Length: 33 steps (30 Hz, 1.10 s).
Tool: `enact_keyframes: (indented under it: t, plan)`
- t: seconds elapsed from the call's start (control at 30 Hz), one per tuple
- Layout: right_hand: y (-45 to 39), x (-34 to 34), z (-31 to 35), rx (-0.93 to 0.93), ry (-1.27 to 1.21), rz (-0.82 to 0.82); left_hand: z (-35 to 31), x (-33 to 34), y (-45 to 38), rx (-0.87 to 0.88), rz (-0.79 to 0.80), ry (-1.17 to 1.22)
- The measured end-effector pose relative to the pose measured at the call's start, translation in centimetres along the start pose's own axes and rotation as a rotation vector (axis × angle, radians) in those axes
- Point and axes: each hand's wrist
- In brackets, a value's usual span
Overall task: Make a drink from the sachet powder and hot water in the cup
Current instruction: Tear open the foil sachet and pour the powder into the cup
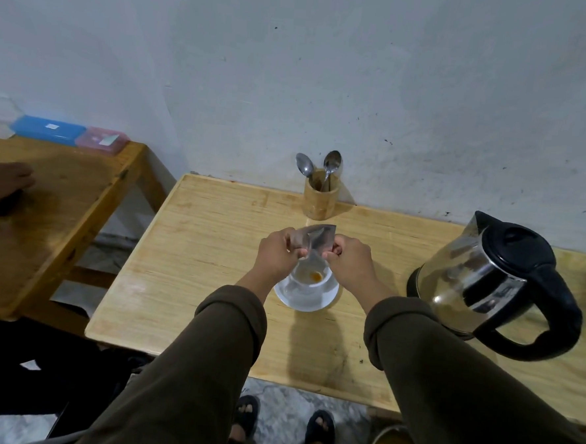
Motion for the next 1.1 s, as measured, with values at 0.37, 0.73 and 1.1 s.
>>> enact_keyframes:
  t: [0.37, 0.73, 1.1]
  plan:
    - [-0.1, -0.1, -0.1, -0.008, 0.046, -0.03, 0.3, 0.5, 0.1, 0.026, 0.027, 0.034]
    - [-0.8, -0.7, 0.3, -0.043, 0.086, -0.031, 0.4, 0.2, -0.1, -0.035, 0.004, 0.094]
    - [-1.2, -0.4, 0.6, -0.081, 0.111, 0.024, 1.0, 0.3, 0.1, -0.093, -0.016, 0.167]
Point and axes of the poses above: each hand's wrist, its own y-axis away from the middle knuckle, its own x-axis out of the palm, z = x × y, and after that the axes turned 13 degrees about z, right-handed
